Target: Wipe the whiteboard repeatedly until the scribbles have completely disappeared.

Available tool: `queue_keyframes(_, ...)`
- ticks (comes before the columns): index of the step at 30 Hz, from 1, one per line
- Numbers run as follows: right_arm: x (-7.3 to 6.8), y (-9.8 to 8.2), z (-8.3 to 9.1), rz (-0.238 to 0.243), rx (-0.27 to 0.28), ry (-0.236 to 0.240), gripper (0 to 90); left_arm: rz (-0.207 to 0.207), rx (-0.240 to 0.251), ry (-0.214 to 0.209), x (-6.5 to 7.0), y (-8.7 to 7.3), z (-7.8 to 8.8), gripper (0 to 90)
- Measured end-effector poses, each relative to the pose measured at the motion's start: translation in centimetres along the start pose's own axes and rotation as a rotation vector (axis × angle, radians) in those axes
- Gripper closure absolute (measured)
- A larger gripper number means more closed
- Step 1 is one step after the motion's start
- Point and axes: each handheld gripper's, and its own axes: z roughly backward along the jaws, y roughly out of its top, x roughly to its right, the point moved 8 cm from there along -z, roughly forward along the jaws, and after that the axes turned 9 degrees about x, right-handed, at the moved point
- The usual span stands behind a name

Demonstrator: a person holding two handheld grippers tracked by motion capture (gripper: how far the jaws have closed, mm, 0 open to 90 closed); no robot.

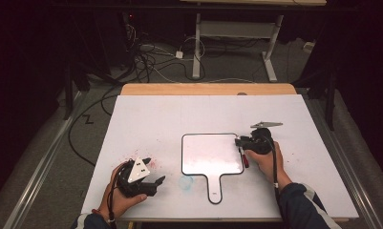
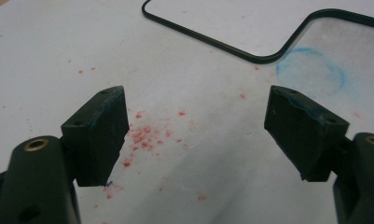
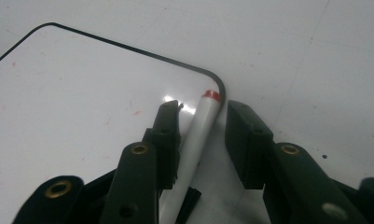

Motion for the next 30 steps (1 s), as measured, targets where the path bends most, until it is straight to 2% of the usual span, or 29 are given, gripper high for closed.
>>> queue_keyframes(2, 0.2, 0.1, 0.2, 0.026, 0.002, -0.026, 63.7, 0.002, -0.001, -0.003, 0.0, 0.0, 0.0, 20.9)
queue_keyframes(7, 0.2, 0.4, 0.5, 0.064, 0.015, -0.037, 67.7, 0.01, 0.005, -0.003, 0.0, 0.0, 0.0, 21.0)
queue_keyframes(11, 0.3, 0.4, 0.7, 0.097, 0.008, -0.049, 66.3, 0.006, 0.003, -0.003, 0.0, 0.0, 0.1, 20.9)
queue_keyframes(17, 0.0, 0.2, 1.4, 0.114, 0.009, -0.028, 61.0, 0.003, 0.004, -0.002, 0.0, 0.1, 0.1, 20.9)
queue_keyframes(21, -0.3, 0.2, 2.3, 0.16, 0.018, -0.021, 62.0, 0.003, 0.004, -0.004, 0.1, 0.1, 0.1, 20.9)
queue_keyframes(30, -0.8, -0.6, 2.8, 0.196, -0.011, 0.005, 66.2, 0.0, 0.005, -0.004, 0.1, 0.2, 0.1, 20.9)
